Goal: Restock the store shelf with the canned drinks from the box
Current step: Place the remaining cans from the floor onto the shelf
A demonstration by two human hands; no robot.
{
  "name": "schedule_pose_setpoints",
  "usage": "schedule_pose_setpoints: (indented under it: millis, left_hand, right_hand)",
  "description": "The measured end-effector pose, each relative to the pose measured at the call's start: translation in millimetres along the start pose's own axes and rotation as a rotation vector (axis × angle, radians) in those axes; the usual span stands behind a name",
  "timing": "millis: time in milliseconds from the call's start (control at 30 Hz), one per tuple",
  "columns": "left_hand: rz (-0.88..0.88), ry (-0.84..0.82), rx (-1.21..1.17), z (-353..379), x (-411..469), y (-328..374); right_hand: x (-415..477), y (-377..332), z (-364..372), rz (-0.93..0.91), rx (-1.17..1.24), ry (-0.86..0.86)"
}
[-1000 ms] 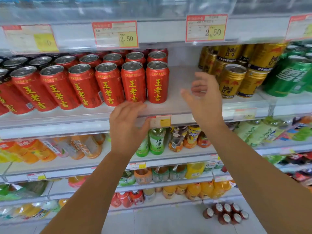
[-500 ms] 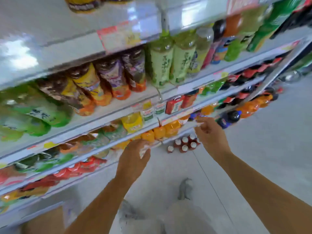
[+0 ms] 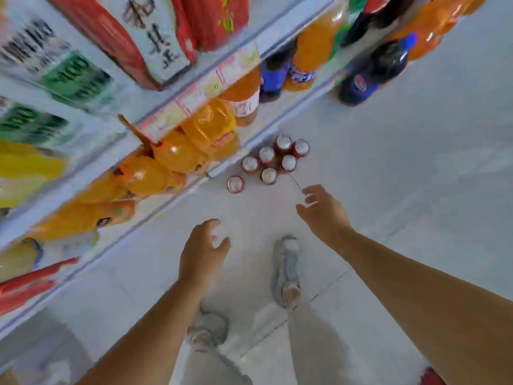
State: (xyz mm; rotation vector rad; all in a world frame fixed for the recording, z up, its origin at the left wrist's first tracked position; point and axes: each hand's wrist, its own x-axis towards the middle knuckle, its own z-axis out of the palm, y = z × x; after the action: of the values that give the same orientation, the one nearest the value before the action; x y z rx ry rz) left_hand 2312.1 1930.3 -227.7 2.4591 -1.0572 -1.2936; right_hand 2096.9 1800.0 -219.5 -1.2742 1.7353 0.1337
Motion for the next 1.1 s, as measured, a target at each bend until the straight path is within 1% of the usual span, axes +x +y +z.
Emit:
schedule_pose_setpoints:
  millis: [133, 200, 267, 400, 567, 733, 833, 967, 1100]
  left_hand:
    - [-0.050, -0.023, 0.018, 67.8, 88.4, -32.8]
    - [-0.116, -0.057, -0.010, 99.4, 132.0, -50.9]
    - [-0.135, -0.065, -0.043, 128.0, 173.5, -69.4]
    - [-0.054, 0.007, -0.103, 166.9, 236.5, -89.6]
    - [0.115, 0.134, -0.081, 187.5, 277.5, -100.8]
    - [0.176, 0.193, -0.152, 192.3, 287.3, -102.5]
    - [0.163, 0.179, -0.158, 186.8, 279.8, -97.9]
    - [0.149, 0.121, -0.158, 156.9, 240.1, -81.3]
    - [0.175, 0.122, -0.201, 95.2, 168.6, -45.2]
  right_hand:
    - [77.0, 49.7, 61.4, 0.017, -0.046, -0.040]
    - [116.2, 68.0, 90.6, 0.009, -0.048, -0.060]
    - [155.4, 80.1, 117.3, -0.013, -0.042, -0.054]
    - [219.1, 86.5, 154.9, -0.064, 0.018, -0.022]
    - [264.7, 86.6, 188.2, -0.173, 0.048, 0.024]
    - [276.3, 86.6, 202.8, -0.143, 0.088, 0.125]
    - [265.6, 86.5, 201.4, -0.121, 0.085, 0.184]
    - [216.5, 78.0, 180.7, -0.080, 0.123, 0.206]
    - [140.2, 48.7, 139.2, -0.085, 0.133, 0.199]
